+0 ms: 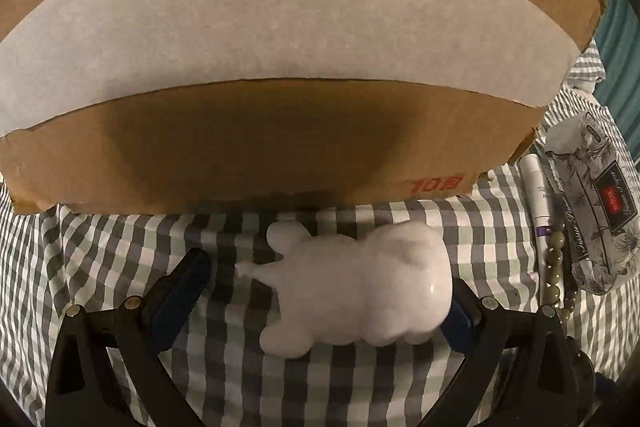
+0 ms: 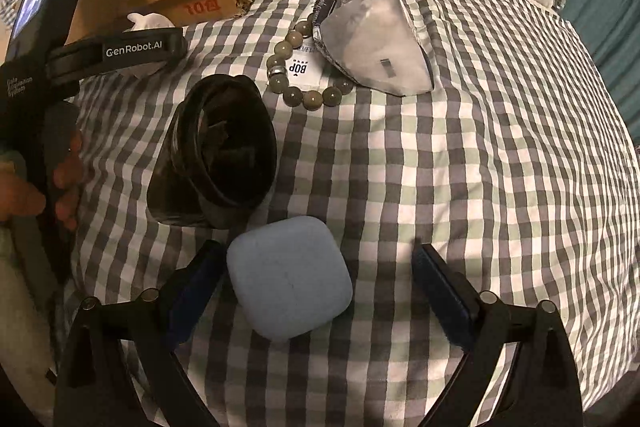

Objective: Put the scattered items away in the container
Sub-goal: 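Grasp the white plush bear with the left gripper while the right grasps the blue case, then carry the bear and blue case over the box and release both grippers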

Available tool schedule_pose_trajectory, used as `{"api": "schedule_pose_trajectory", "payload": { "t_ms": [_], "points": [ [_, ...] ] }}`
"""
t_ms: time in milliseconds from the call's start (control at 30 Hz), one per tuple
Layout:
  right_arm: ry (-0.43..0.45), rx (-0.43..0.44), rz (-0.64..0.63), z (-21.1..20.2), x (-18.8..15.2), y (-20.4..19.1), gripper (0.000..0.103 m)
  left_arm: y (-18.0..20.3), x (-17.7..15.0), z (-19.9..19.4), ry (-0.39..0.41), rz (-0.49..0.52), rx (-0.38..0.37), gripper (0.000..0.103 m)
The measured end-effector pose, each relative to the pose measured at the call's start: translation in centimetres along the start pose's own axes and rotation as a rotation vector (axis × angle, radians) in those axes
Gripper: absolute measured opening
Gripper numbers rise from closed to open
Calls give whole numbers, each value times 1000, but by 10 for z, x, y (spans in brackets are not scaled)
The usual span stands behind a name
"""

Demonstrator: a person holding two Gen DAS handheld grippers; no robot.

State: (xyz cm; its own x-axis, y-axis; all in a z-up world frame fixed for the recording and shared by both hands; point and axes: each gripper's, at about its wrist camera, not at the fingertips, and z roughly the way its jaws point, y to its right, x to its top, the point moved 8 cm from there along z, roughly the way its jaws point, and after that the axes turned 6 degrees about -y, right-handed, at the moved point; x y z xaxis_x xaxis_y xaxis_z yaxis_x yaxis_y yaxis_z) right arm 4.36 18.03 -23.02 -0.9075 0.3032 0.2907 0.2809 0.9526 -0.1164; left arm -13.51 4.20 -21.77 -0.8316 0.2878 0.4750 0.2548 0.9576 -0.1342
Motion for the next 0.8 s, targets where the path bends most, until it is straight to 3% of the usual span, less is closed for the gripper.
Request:
{"api": "schedule_pose_trajectory", "payload": {
  "t_ms": [67, 100, 233, 600, 800],
  "points": [
    [-6, 23, -11, -2, -1, -5, 60, 2, -1, -1, 2, 9, -9, 97],
    [-10, 34, -17, -3, -2, -9, 53, 3, -1, -3, 3, 13, -20, 93],
    [-22, 14, -20, -6, -8, -15, 52, 5, -5, -10, 3, 35, -33, 68],
    [31, 48, 22, -57, -17, 0, 52, -11, -27, -40, 3, 22, -23, 68],
    [115, 55, 34, -107, -14, -15, 52, -17, -54, -94, 24, 29, 7, 68]
  ]
}}
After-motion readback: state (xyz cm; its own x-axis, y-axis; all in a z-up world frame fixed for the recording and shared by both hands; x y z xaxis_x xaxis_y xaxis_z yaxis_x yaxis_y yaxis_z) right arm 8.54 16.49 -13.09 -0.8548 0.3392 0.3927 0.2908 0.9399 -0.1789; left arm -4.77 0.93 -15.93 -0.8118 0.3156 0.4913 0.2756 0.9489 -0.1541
